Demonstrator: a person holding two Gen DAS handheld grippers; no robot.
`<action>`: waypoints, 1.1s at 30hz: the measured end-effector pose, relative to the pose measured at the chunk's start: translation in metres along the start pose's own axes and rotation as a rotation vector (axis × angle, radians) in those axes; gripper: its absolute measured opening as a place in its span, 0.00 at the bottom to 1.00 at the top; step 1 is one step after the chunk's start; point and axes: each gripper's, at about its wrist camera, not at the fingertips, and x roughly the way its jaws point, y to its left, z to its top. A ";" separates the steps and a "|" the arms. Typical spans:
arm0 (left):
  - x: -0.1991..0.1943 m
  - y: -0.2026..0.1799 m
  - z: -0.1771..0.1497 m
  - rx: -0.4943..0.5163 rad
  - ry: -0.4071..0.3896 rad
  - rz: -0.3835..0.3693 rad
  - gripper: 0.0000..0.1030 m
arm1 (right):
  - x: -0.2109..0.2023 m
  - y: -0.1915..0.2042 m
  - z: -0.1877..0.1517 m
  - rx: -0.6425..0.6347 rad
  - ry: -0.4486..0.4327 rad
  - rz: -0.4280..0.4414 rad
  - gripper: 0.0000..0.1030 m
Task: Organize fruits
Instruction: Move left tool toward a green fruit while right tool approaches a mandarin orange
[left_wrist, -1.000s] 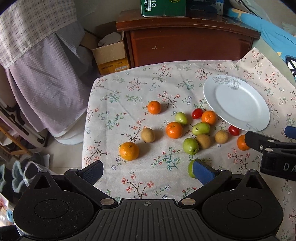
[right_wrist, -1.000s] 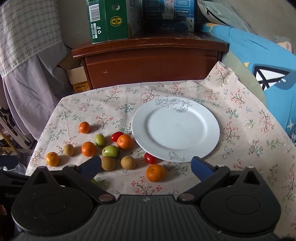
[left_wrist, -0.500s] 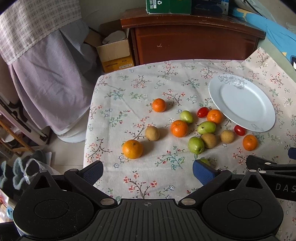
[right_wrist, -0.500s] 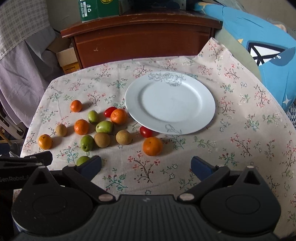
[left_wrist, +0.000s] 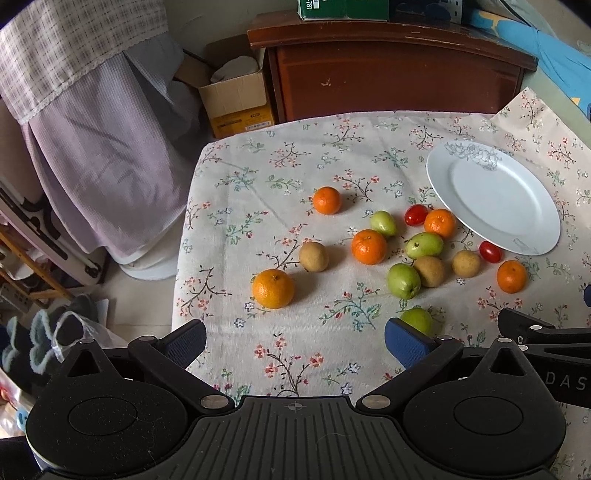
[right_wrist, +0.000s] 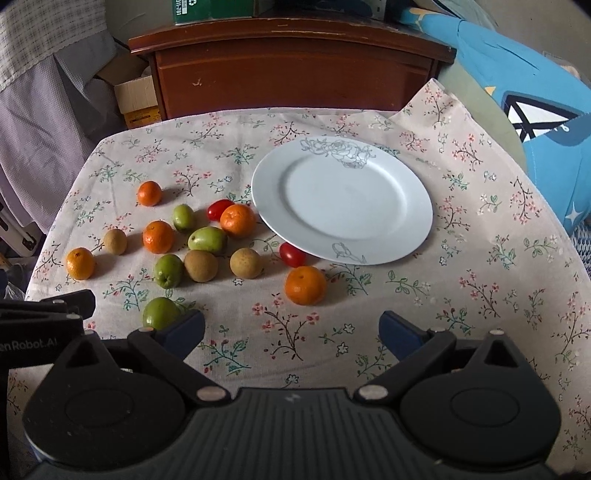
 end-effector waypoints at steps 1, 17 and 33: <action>0.001 0.000 -0.001 0.001 0.002 0.001 1.00 | 0.000 0.001 -0.001 -0.002 0.002 0.000 0.97; 0.007 0.005 -0.010 0.026 0.026 0.015 1.00 | 0.007 0.008 -0.011 -0.019 0.039 0.041 0.95; 0.010 0.023 -0.016 -0.021 0.033 -0.046 1.00 | 0.005 -0.007 -0.012 0.044 0.032 0.143 0.93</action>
